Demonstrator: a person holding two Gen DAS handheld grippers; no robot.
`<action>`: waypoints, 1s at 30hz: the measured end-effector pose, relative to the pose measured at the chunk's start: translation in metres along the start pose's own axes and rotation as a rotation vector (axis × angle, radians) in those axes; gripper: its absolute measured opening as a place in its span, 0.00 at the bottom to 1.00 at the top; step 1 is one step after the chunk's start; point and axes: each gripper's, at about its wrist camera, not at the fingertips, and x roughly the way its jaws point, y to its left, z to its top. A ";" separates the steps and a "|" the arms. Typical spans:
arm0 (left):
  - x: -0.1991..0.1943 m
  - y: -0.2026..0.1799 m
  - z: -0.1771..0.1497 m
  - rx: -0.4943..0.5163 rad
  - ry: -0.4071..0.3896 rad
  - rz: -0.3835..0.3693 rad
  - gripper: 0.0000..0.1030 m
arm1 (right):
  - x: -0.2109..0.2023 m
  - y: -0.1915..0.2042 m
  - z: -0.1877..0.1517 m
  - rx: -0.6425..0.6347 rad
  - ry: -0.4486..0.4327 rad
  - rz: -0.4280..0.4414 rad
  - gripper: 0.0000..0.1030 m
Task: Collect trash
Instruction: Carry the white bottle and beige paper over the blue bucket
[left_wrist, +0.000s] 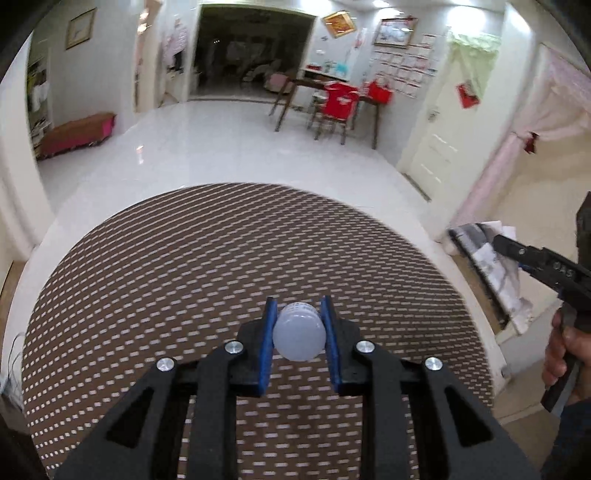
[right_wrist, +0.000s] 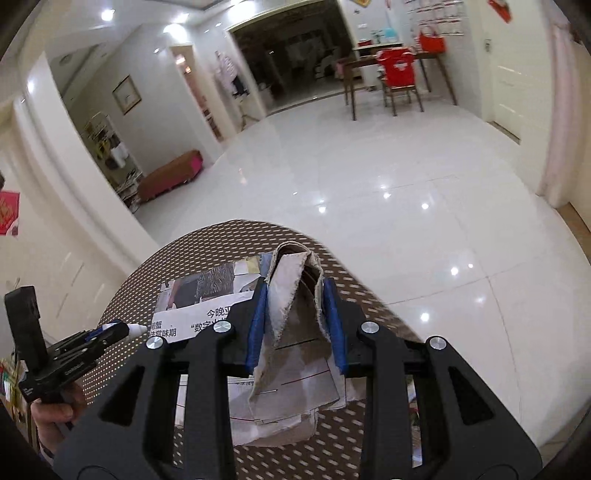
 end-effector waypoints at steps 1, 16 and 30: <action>-0.001 -0.009 0.000 0.013 -0.001 -0.013 0.22 | -0.006 -0.007 -0.002 0.013 -0.008 -0.011 0.29; 0.019 -0.177 -0.017 0.258 0.046 -0.241 0.22 | -0.067 -0.145 -0.057 0.258 -0.010 -0.212 0.30; 0.068 -0.273 -0.051 0.395 0.172 -0.306 0.22 | -0.050 -0.237 -0.141 0.496 0.124 -0.270 0.63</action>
